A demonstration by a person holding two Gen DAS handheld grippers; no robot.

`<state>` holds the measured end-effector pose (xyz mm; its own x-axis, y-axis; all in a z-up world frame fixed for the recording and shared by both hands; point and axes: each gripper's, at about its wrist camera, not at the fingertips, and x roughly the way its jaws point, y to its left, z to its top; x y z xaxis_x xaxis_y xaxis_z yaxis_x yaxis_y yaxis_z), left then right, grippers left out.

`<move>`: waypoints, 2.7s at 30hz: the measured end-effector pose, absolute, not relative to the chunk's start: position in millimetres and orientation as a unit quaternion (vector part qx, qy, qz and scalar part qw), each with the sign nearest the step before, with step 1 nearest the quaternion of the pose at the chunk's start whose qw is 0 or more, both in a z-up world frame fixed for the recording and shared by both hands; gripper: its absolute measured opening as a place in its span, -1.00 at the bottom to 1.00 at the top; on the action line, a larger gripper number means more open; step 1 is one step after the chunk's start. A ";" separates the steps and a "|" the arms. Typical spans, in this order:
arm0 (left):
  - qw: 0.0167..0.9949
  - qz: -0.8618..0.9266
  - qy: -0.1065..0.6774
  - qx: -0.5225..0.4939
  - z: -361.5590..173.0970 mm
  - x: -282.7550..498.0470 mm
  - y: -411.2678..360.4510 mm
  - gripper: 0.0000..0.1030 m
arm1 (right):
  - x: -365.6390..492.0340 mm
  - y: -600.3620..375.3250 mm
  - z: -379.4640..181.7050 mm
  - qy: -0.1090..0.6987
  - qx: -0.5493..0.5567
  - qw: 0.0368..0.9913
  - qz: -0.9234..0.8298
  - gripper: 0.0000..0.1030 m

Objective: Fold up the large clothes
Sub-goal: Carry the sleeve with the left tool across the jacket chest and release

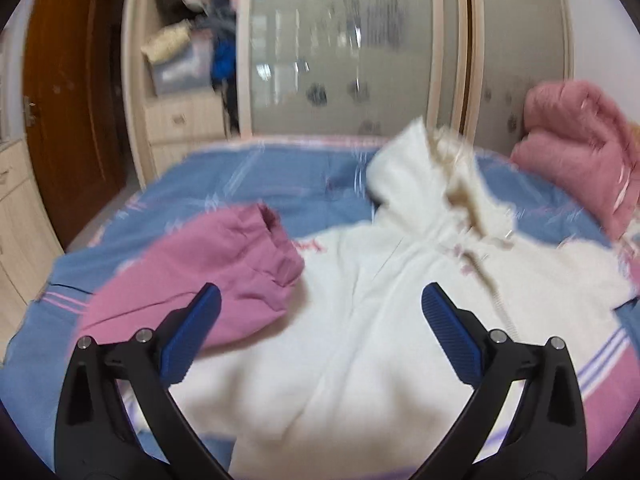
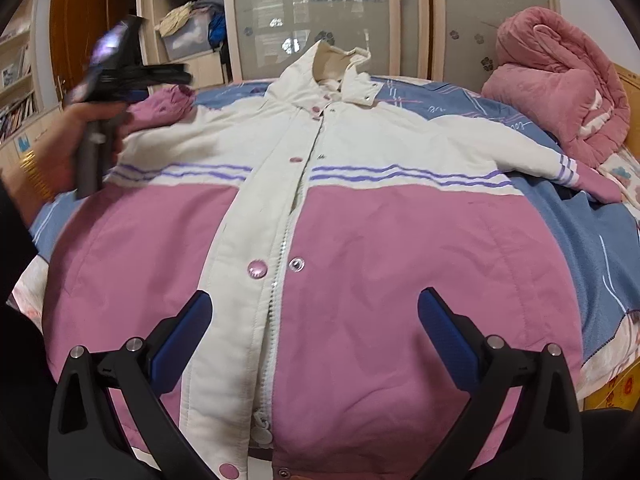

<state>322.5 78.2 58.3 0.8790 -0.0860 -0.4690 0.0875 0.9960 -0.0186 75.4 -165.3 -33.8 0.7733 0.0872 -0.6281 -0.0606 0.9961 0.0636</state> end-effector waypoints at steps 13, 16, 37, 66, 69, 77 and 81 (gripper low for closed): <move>0.960 0.080 0.182 0.195 52.8 265.7 72.7 0.96 | 64.1 -177.5 -21.3 0.319 0.042 0.945 0.059 0.97; 0.956 0.090 0.191 0.202 57.0 284.3 60.8 0.96 | 62.3 -176.1 -18.4 0.316 0.048 0.946 0.061 0.97; 0.854 0.222 0.433 0.184 29.8 495.5 53.0 0.07 | 60.2 -178.5 -10.3 0.320 0.089 0.938 0.099 0.97; 0.904 -0.046 0.419 0.070 14.4 433.7 -144.6 0.96 | 60.6 -181.0 -16.2 0.333 0.080 0.935 0.093 0.97; 0.898 -0.095 0.428 0.041 10.4 427.0 -139.1 0.96 | 60.4 -185.8 -16.2 0.334 0.082 0.935 0.090 0.97; 0.953 -0.105 0.276 0.063 90.9 297.6 -78.6 0.96 | 56.3 -201.8 -12.7 0.324 0.097 0.938 0.077 0.97; 0.966 -0.036 0.247 0.066 87.9 211.2 -29.1 0.96 | 52.4 -214.9 -10.6 0.313 0.107 0.942 0.061 0.97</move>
